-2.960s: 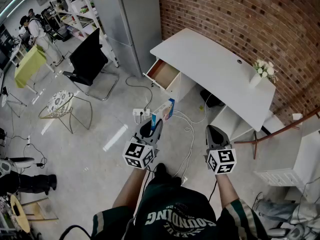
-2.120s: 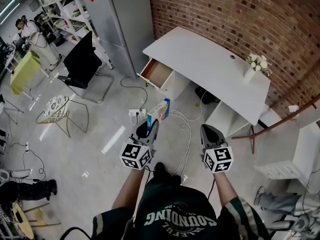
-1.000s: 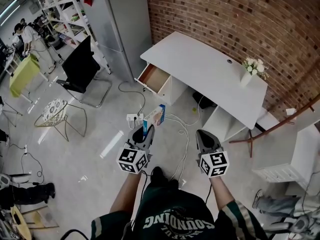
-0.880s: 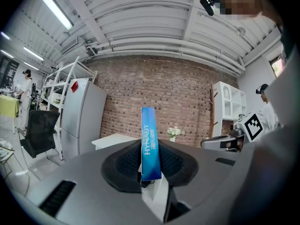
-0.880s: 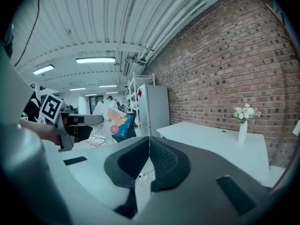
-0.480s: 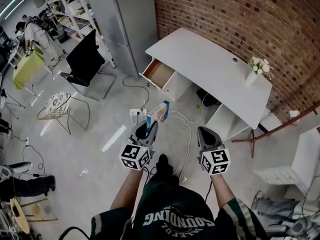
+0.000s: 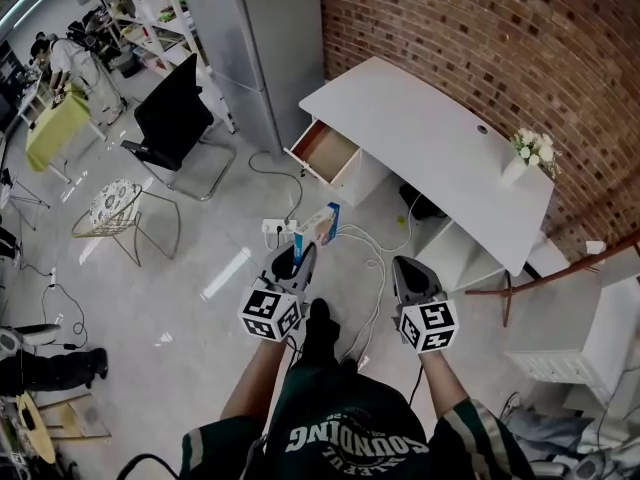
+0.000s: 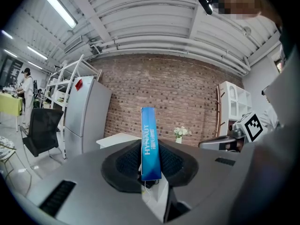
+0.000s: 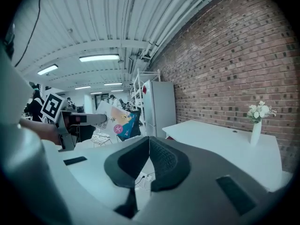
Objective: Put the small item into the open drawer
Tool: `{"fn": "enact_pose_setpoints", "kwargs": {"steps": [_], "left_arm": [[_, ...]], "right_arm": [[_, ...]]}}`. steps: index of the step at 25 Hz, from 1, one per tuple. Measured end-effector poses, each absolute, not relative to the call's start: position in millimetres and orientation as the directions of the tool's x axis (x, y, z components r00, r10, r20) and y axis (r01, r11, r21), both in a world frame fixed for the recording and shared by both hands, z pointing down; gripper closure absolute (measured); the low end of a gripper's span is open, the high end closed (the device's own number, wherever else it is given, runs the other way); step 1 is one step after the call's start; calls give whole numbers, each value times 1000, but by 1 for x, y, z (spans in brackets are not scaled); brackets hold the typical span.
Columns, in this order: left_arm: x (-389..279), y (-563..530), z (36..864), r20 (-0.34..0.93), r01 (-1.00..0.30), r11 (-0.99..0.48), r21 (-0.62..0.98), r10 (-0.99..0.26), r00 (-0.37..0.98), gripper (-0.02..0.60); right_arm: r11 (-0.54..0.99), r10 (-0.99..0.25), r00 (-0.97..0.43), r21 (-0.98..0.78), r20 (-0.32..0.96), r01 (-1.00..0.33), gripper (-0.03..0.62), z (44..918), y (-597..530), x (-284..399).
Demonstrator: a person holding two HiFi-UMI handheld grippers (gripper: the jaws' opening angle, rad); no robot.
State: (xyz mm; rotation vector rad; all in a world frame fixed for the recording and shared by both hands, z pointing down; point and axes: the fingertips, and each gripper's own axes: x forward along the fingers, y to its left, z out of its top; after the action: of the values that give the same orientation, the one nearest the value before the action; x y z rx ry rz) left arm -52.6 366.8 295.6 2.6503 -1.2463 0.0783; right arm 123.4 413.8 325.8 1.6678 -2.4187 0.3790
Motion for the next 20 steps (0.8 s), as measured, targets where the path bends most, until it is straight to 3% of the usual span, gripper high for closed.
{"fn": "enact_pose_setpoints", "kwargs": {"steps": [20], "left_arm": [[-110, 151, 304, 139, -766, -614, 192, -755, 641, 494]], "right_arm": [[366, -872, -377, -95, 312, -926, 569, 331, 199, 56]]}}
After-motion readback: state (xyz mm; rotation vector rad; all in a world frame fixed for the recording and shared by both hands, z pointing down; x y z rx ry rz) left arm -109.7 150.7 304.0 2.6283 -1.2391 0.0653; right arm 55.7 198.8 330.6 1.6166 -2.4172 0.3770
